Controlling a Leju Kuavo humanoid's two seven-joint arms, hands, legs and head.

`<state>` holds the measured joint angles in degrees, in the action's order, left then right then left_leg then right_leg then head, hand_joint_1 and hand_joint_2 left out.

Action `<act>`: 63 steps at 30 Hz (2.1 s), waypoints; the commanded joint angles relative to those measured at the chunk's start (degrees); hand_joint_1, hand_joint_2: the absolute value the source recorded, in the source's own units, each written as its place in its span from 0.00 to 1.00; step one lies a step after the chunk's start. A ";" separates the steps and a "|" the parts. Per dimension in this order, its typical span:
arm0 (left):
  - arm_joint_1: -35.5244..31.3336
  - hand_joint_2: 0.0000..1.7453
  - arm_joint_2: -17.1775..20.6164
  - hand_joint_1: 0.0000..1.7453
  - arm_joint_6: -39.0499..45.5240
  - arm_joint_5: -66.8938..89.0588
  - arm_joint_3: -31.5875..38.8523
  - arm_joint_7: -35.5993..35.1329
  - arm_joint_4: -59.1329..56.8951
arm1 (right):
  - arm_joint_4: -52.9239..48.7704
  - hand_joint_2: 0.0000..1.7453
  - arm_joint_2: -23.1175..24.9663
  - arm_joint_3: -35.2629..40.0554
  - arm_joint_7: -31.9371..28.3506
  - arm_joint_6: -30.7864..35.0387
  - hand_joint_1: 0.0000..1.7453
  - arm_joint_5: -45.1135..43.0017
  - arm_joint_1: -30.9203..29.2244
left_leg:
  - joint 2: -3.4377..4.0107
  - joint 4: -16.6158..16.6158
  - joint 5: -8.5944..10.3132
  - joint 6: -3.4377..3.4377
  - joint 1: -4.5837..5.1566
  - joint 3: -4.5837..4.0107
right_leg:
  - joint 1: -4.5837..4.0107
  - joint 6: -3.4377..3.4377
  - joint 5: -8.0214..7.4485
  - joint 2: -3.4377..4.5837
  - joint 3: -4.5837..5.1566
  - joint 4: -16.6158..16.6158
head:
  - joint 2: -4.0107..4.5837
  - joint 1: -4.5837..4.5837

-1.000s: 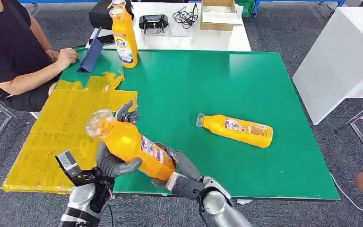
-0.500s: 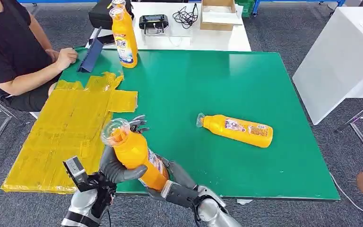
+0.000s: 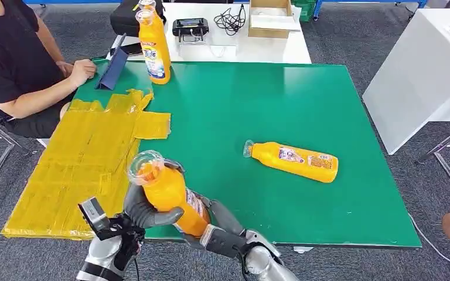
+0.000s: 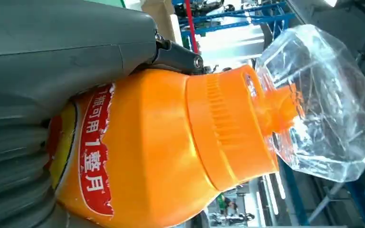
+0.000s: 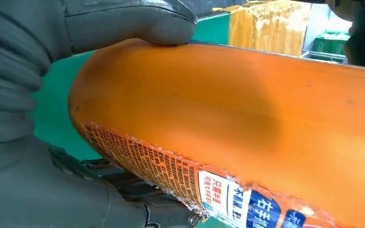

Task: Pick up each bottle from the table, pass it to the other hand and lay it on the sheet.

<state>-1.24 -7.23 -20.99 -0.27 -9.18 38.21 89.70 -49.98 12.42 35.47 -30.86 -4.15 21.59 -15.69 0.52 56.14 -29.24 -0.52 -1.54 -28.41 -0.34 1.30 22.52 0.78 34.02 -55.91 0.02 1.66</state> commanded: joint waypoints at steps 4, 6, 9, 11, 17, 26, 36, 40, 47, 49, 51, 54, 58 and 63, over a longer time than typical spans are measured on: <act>-3.78 1.00 -1.96 1.00 15.82 13.55 2.67 1.79 3.05 | -3.85 1.00 -3.62 -4.99 5.15 7.83 0.88 9.28 -0.21 | -0.17 -0.04 0.01 0.08 0.04 0.04 | 0.02 0.03 0.04 -0.19 -0.09 0.03 | 0.00 0.00; -4.76 1.00 -0.99 1.00 23.92 18.43 1.70 1.79 3.19 | -4.44 1.00 -4.40 -6.98 5.65 8.67 0.00 10.24 -0.77 | -0.22 -0.01 0.01 0.08 0.01 0.01 | 0.00 0.03 0.05 -0.25 -0.09 0.02 | 0.00 0.00; -6.07 1.00 0.38 1.00 29.31 20.46 1.59 1.79 2.04 | -8.64 1.00 -6.90 -9.62 5.28 9.89 0.00 11.26 -0.35 | -0.25 -0.02 0.04 0.07 0.04 -0.01 | 0.02 0.03 0.03 -0.25 -0.07 0.03 | 0.00 0.00; -6.14 1.00 0.56 1.00 29.30 20.22 1.60 1.79 1.99 | -9.31 1.00 -7.25 -9.78 5.29 9.61 0.00 11.38 -0.08 | -0.26 -0.03 0.03 0.09 0.05 0.00 | 0.03 0.03 0.04 -0.25 -0.09 0.03 | 0.00 -0.02; -6.31 1.00 1.20 1.00 36.65 25.49 1.15 1.79 0.35 | -11.14 1.00 -8.74 -10.46 5.24 9.24 0.00 11.36 0.42 | -0.25 -0.09 -0.01 0.10 0.08 0.14 | 0.08 0.04 0.09 -0.26 -0.20 0.03 | 0.00 0.00; -8.61 1.00 3.73 1.00 42.08 30.01 1.74 1.79 -6.29 | -15.33 1.00 -12.04 -12.73 4.98 7.97 0.00 10.41 0.41 | -0.19 -0.09 0.03 0.10 0.10 0.10 | 0.08 0.03 0.02 -0.19 -0.16 0.06 | 0.00 0.00; -11.18 1.00 5.71 1.00 60.64 59.53 7.84 -3.51 -24.50 | -22.98 1.00 -17.06 -16.39 6.16 6.65 0.00 8.97 2.92 | -0.26 -0.27 0.01 0.16 0.18 0.37 | 0.15 0.06 0.10 -0.28 -0.38 0.14 | 0.00 0.00; -12.09 1.00 7.23 1.00 60.99 90.22 10.96 -19.89 -29.99 | -18.14 1.00 -15.61 -17.93 7.06 5.96 0.00 7.87 -1.80 | 0.06 -0.19 0.03 0.11 0.17 0.25 | 0.15 0.03 -0.03 0.03 -0.19 0.08 | 0.00 0.00; -15.30 1.00 13.37 1.00 60.99 90.27 -1.59 -33.68 -41.67 | -16.08 1.00 -14.62 -16.17 6.81 5.60 0.00 9.04 -1.72 | -0.17 -0.25 0.03 0.09 0.12 0.38 | 0.09 0.00 0.06 -0.21 -0.34 0.13 | 0.00 -0.02; -15.87 1.00 13.25 1.00 60.99 90.27 -1.53 -33.63 -42.46 | -15.82 1.00 -14.57 -15.96 6.96 5.48 0.00 9.18 -2.10 | -0.11 -0.22 0.01 0.08 0.12 0.35 | 0.10 0.02 0.06 -0.13 -0.30 0.09 | 0.00 0.00; -17.27 1.00 12.92 1.00 60.99 90.11 -1.91 -33.35 -45.60 | -14.79 1.00 -14.72 -15.59 7.43 5.05 0.00 9.04 -3.33 | -0.06 -0.09 -0.01 0.09 0.08 0.16 | 0.08 0.04 0.03 -0.06 -0.16 0.00 | 0.00 0.02; -17.64 1.00 12.29 1.00 60.99 89.76 -1.40 -32.77 -46.89 | -14.53 1.00 -15.05 -15.56 7.64 4.72 0.00 8.91 -3.66 | -0.02 -0.12 0.00 0.11 0.12 0.19 | 0.11 0.05 0.01 -0.03 -0.18 0.01 | 0.00 0.00; -19.40 1.00 11.11 0.00 60.99 85.49 -0.61 -30.24 -50.81 | -12.78 1.00 -16.49 -15.26 9.57 2.12 0.00 6.64 -4.99 | -0.06 -0.19 0.02 0.13 0.21 0.28 | 0.19 0.04 0.01 -0.08 -0.28 0.06 | 0.00 0.02; -19.09 1.00 8.75 0.00 58.89 73.99 4.30 -19.60 -47.80 | -12.55 1.00 -17.35 -15.51 10.59 2.36 0.00 6.23 -4.86 | -0.16 -0.08 0.02 0.09 0.22 0.13 | 0.22 0.03 0.03 -0.16 -0.16 0.00 | 0.00 -0.02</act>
<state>-17.47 4.39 40.17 82.98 -9.07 10.13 46.88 -67.89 -3.00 19.30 -21.59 -1.81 28.00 -17.29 0.48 56.15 -29.22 -0.51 -1.38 -28.40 -0.16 1.30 22.51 0.75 33.99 -55.95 0.02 1.64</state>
